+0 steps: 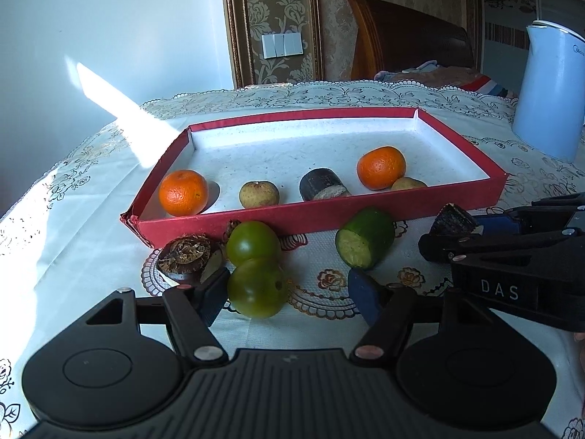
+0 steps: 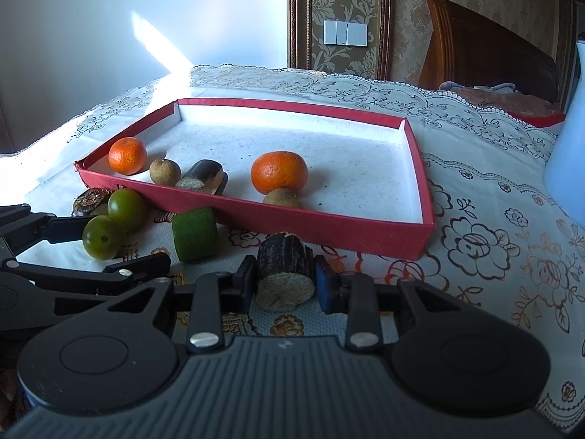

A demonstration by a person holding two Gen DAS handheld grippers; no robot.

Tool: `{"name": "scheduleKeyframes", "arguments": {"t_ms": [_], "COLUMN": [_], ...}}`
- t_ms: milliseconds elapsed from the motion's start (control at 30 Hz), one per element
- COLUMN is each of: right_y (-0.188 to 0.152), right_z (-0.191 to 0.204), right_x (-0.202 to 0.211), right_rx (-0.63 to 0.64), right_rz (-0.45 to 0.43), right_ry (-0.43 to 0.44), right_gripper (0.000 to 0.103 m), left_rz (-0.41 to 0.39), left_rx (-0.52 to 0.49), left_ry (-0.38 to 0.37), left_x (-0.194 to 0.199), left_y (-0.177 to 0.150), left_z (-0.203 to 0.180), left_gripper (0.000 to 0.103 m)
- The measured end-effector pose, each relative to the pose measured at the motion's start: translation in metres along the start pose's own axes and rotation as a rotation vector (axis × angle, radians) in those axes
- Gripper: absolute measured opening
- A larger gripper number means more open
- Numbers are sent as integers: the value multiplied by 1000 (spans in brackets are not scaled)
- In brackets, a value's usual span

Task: Organize fruits
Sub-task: 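Close the left tool on a green round fruit while the right tool holds the dark piece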

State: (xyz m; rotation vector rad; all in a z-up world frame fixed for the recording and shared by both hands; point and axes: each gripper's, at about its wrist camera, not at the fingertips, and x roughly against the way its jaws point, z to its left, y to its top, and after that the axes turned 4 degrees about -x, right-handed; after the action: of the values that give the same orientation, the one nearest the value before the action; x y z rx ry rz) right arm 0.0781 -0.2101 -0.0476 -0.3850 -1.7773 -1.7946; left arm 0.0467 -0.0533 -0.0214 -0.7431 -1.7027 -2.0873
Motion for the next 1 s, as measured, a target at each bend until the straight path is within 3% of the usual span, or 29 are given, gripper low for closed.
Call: {"name": "scheduleKeyframes", "arguments": {"t_ms": [100,200,1000], "right_y": [0,0,-3], "right_z": [0,1,-2], "right_x": [0,1,7], "right_rx": [0,-1,-54], "right_rz": [-1,-2,-24], "right_ry": [-4,-10,-24], "right_gripper": [31,31,31], "left_rz": [0,-11,-28], "left_rx": [10,9,23], "left_ry": [5,24,83], "left_x": [-1,0,1], "left_y": [0,1,-1], "left_z": [0,0,3], "left_gripper": [70,58,32]}}
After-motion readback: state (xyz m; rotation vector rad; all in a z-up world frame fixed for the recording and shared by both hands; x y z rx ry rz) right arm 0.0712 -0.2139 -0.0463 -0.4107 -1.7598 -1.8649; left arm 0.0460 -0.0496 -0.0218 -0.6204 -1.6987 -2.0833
